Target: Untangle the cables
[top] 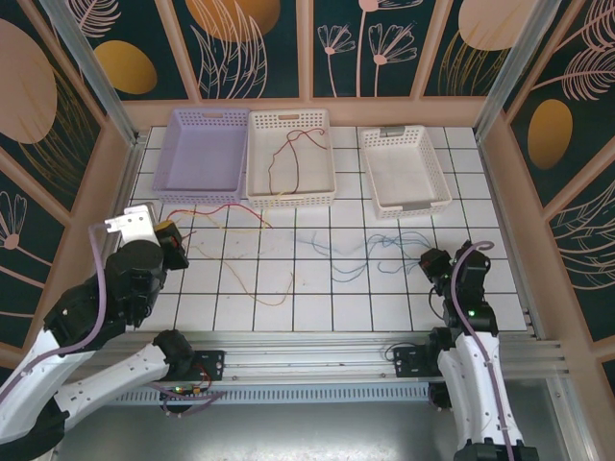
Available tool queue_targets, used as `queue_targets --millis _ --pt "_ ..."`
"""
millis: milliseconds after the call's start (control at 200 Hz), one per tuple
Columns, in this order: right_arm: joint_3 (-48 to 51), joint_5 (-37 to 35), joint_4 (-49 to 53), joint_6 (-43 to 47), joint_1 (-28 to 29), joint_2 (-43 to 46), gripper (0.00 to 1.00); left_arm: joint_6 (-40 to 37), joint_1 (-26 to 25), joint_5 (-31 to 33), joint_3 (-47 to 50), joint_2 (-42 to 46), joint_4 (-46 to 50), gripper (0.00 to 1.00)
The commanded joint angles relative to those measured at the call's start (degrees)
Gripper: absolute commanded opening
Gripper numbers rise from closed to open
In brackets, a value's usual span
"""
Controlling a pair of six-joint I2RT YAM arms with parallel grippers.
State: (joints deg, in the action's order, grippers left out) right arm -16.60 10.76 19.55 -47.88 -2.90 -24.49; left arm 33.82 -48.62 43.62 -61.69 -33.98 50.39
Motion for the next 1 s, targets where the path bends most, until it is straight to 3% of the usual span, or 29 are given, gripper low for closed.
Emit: queue_targets --millis 0,195,285,380,571,806,991 --pt "1.1 3.6 -1.3 -1.1 -0.6 0.4 0.00 -0.8 0.4 0.8 -0.2 0.5 1.4 0.00" --pt "2.2 14.3 -9.0 1.4 1.3 -5.2 0.00 -0.4 0.3 -4.6 4.2 -0.3 -6.2 0.00" --pt "0.4 11.9 -9.2 3.7 5.7 -7.1 0.00 -0.2 0.4 -7.5 5.5 -2.2 -10.1 0.00" --pt "-0.6 8.9 -12.8 4.3 14.4 -9.3 0.00 0.1 0.3 -13.4 8.3 -4.5 -16.2 0.00" --pt "-3.8 0.8 -18.2 5.9 30.7 -22.5 0.00 2.0 0.4 -21.3 12.4 -9.2 -26.1 0.00" --pt "-5.7 -0.4 -26.8 7.1 37.8 -32.2 0.01 5.2 0.3 -27.9 17.6 -13.0 -34.7 0.00" --pt "-8.8 -1.0 -26.4 9.5 38.8 -33.4 0.18 6.2 0.3 -30.1 19.8 -14.9 -38.6 0.00"
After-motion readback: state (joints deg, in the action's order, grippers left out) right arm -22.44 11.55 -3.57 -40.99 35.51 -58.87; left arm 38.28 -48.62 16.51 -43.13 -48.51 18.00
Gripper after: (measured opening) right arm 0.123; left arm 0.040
